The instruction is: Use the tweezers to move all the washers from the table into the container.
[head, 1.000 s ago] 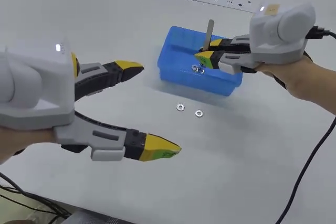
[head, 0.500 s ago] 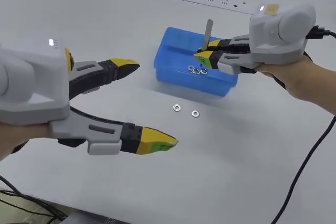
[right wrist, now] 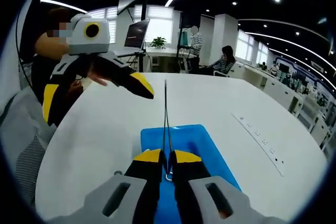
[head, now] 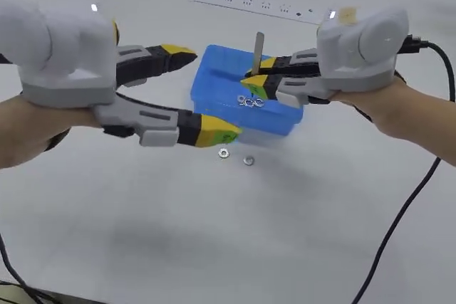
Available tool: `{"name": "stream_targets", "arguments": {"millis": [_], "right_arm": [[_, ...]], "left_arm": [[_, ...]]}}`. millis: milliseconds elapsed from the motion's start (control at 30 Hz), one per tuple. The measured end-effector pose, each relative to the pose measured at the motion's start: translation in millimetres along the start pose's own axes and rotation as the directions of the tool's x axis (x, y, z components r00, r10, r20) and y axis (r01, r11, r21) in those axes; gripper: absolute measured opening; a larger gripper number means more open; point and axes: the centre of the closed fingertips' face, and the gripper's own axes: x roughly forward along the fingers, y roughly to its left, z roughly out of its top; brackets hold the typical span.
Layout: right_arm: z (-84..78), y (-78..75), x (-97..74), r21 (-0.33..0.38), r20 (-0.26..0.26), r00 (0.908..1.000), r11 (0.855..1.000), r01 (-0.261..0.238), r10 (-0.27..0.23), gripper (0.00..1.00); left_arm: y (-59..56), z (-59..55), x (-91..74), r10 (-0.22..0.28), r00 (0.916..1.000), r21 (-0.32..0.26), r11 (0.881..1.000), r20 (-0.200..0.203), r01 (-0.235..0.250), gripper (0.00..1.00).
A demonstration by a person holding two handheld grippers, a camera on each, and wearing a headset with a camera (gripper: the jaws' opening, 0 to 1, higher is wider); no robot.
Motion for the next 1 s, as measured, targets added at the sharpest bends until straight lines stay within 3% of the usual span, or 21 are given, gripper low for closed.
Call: {"name": "stream_targets", "arguments": {"millis": [133, 200, 267, 500, 633, 733, 833, 1000], "right_arm": [[4.0, 5.3, -1.7, -0.021, 0.004, 0.9999, 1.000, -0.017, 0.017, 0.08], [5.7, 6.9, -2.4, -0.028, 0.005, 0.9998, 0.999, -0.021, 0.021, 0.08], [7.1, 8.0, -2.8, -0.031, 0.009, 0.9996, 0.999, -0.025, 0.025, 0.08], [10.2, 13.7, -1.6, -0.052, 0.007, 0.9991, 0.998, -0.042, 0.043, 0.08], [12.0, 14.5, -0.7, -0.059, 0.009, 0.9989, 0.997, -0.046, 0.047, 0.08], [13.5, 14.7, -0.1, -0.061, 0.012, 0.9987, 0.997, -0.048, 0.049, 0.08], [14.5, 14.7, 0.3, -0.064, 0.012, 0.9987, 0.997, -0.049, 0.050, 0.08], [14.4, 17.6, 0.2, -0.080, 0.006, 0.9984, 0.995, -0.056, 0.057, 0.08]], "left_arm": [[8.2, 12.5, 16.4, -0.001, 0.9999, 0.021, 1.000, 0.015, 0.001, 0.81], [17.3, 18.3, 21.8, 0.032, 0.9993, 0.087, 0.996, 0.018, -0.033, 0.68], [13.9, 24.1, 27.5, -0.006, 0.9996, 0.051, 0.999, 0.029, 0.005, 0.60], [15.2, 30.5, 37.6, -0.047, 0.9988, 0.094, 0.995, 0.014, 0.045, 0.41], [6.0, 29.9, 37.5, -0.085, 0.9964, 0.100, 0.991, -0.004, 0.085, 0.26], [0.5, 29.9, 37.4, -0.106, 0.9943, 0.109, 0.988, -0.013, 0.107, 0.24], [-8.0, 30.2, 36.8, -0.139, 0.9899, 0.128, 0.982, -0.026, 0.142, 0.12], [-8.0, 30.1, 35.9, -0.142, 0.9884, 0.211, 0.966, -0.053, 0.151, 0.09]]}}
